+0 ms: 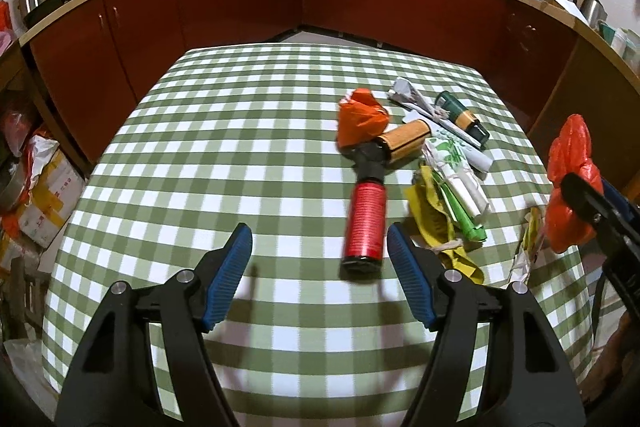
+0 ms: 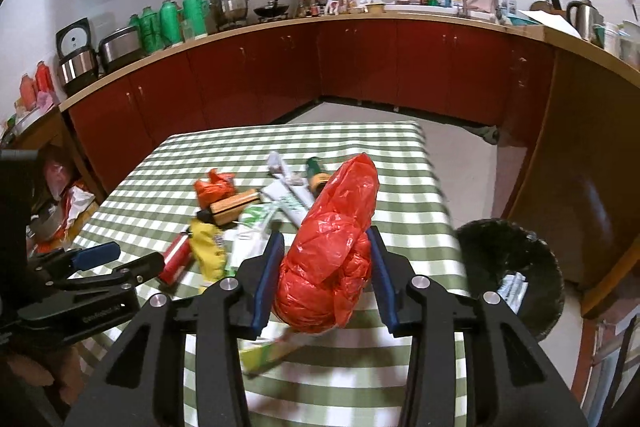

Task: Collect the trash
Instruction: 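Grasp the red plastic bag with the right tool, then grasp the red can with the left tool while the right tool holds the red bag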

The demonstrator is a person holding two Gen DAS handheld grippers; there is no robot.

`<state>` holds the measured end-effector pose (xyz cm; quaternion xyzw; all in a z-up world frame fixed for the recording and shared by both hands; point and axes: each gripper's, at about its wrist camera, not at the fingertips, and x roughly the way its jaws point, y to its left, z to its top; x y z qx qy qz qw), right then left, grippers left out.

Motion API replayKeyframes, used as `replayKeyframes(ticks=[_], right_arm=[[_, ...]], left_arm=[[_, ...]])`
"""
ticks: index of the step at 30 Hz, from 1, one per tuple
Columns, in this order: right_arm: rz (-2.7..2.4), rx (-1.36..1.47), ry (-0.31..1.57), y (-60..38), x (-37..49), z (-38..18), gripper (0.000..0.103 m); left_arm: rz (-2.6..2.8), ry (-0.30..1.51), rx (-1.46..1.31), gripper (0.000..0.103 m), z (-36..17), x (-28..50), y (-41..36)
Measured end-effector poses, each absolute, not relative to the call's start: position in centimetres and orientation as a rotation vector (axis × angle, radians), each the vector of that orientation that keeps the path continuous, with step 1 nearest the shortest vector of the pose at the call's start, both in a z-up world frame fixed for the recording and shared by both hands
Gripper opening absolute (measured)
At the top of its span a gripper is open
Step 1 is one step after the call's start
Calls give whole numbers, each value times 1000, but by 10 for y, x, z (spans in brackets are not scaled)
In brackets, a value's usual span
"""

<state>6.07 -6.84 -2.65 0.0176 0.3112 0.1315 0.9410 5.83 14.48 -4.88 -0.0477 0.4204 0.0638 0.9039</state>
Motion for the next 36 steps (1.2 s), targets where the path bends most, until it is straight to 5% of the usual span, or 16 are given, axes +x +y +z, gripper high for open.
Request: replayKeyframes(ticks=[7, 15, 36], right_arm=[[223, 47, 656, -93, 63, -36, 42], [209, 57, 670, -110, 63, -43, 42], [149, 43, 625, -143, 53, -37, 42]], left_arm=[[112, 887, -75, 61, -58, 73, 133], [61, 914, -88, 23, -67, 83, 127], [-7, 755, -50, 23, -16, 46, 91]])
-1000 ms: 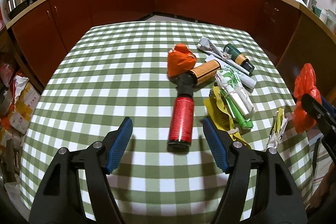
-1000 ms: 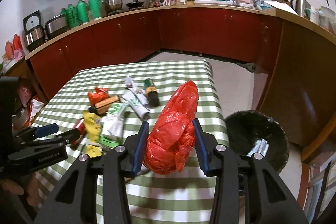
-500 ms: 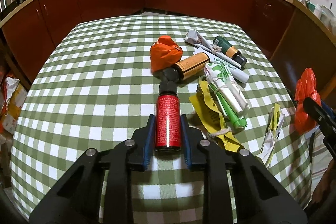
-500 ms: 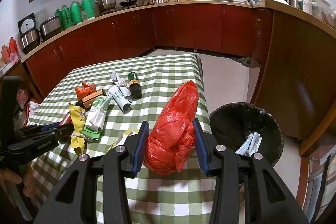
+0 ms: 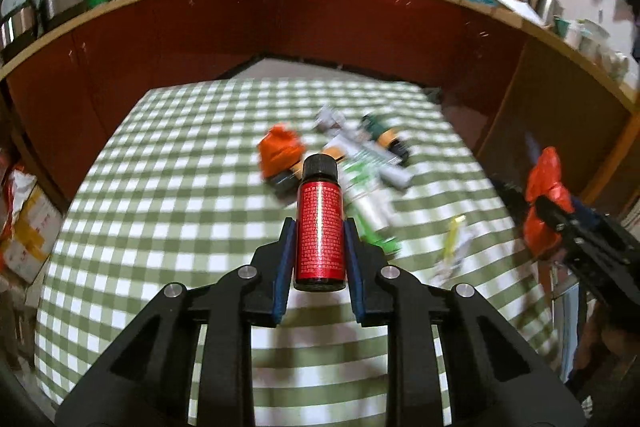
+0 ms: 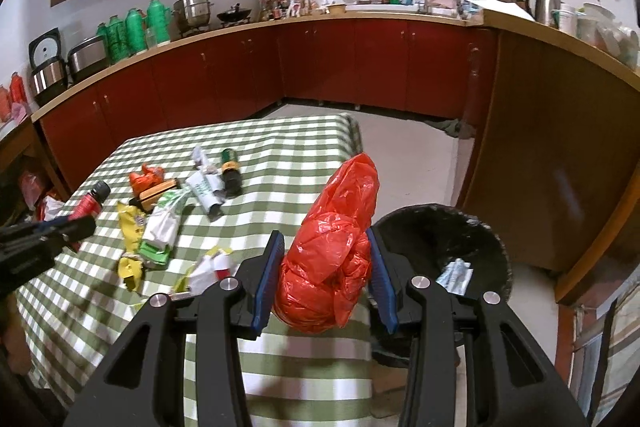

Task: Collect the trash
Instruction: 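Grasp the red can with the left tool while the right tool holds the red bag, then carry the red can and red bag over the black bin and open both tools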

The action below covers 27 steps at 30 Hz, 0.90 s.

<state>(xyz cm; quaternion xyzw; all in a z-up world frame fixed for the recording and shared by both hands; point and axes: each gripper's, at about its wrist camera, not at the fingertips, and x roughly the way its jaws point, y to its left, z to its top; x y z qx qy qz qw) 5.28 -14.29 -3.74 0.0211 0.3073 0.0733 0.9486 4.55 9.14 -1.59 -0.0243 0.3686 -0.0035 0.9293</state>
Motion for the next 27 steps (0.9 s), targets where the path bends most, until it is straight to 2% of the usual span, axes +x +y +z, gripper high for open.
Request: replayKeyframes(ticks=[12, 27], right_arm=[[20, 69, 614, -201, 69, -39, 42], [-39, 107, 631, -249, 92, -57, 42]], left_arm=[[-129, 731, 9, 23, -13, 87, -2], [-190, 773, 106, 23, -41, 147, -96]])
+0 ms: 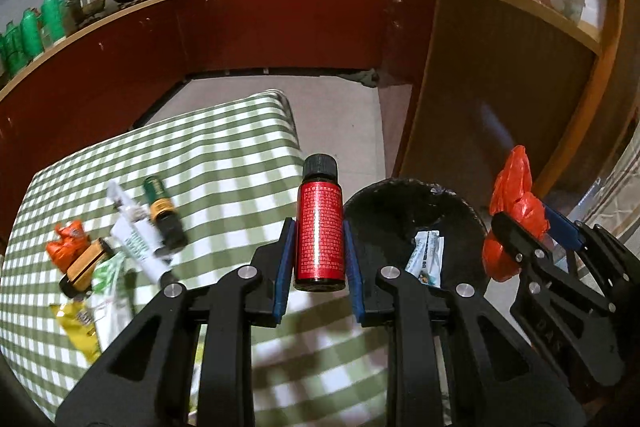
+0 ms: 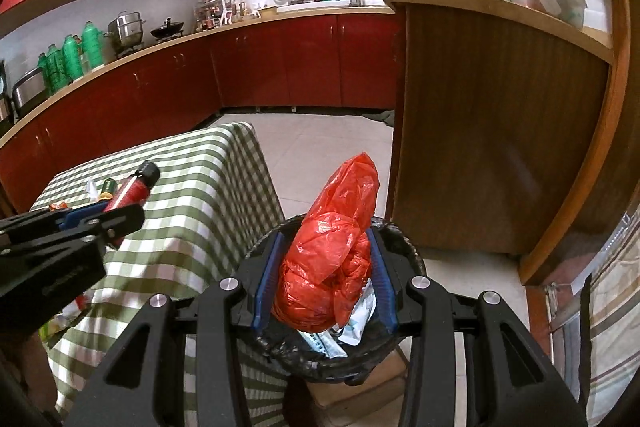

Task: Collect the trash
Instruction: 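Carry the red can and red bag over the black bin and open both tools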

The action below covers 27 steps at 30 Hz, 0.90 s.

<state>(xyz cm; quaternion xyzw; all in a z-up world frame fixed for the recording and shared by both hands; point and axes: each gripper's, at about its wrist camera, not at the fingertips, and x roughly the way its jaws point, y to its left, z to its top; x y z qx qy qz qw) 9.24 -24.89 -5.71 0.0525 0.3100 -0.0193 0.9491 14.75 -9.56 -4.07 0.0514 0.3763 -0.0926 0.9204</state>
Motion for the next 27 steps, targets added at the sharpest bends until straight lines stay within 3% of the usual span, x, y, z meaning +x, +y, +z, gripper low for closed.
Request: replayKeyframes(ticks=[14, 17, 19, 27], right_arm=[[-37, 127, 662, -268, 115, -71, 44], [-46, 136, 655, -271, 119, -72, 53], [-55, 143, 647, -274, 120, -71, 55], [-72, 138, 625, -274, 113, -63, 60]], left_arm=[[-201, 827, 175, 23, -70, 185, -138], [-194, 843, 184, 29, -72, 190, -139], [-191, 848, 178, 41, -72, 191, -137], [-180, 837, 152, 47, -68, 187, -130]])
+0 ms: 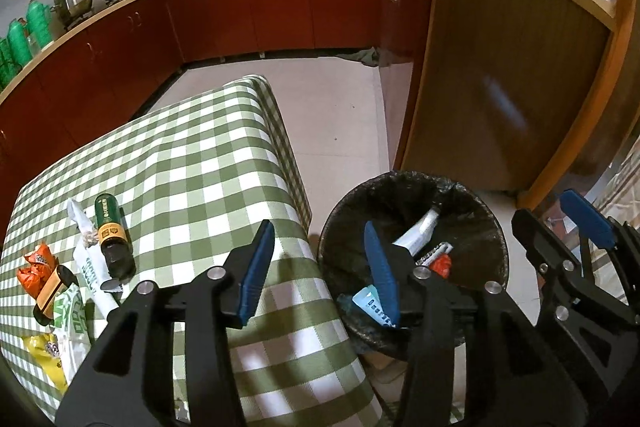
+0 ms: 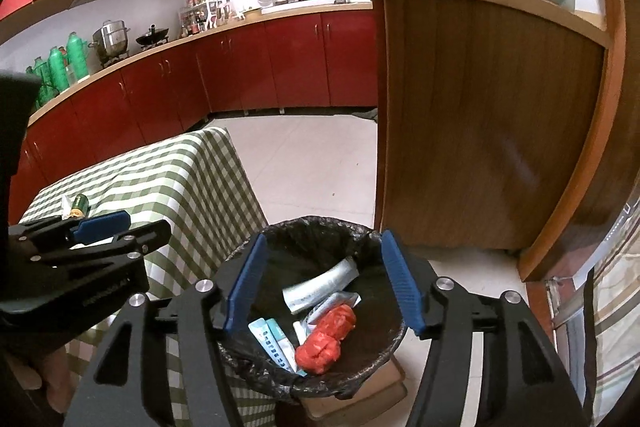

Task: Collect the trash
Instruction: 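Carry the red can and red bag over the black bin and open both tools, then move both tools back over the table toward the yellow items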

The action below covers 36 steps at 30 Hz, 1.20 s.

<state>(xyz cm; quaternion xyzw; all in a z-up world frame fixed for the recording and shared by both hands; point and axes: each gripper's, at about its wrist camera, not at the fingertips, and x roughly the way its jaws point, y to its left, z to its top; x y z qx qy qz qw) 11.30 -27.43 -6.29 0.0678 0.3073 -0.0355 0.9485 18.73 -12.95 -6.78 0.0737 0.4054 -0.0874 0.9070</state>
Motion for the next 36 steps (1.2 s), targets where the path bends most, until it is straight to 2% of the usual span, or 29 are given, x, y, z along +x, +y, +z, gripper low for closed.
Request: replayKeyframes(ticks=[15, 23, 36], right_arm=[[-77, 108, 617, -252, 89, -53, 73], [-28, 115, 641, -222, 76, -43, 75], [94, 65, 688, -132, 58, -36, 75]], left_arm=[[-140, 780, 123, 57, -41, 147, -85], [-82, 762, 101, 63, -26, 110, -35], [82, 762, 39, 66, -21, 57, 78]])
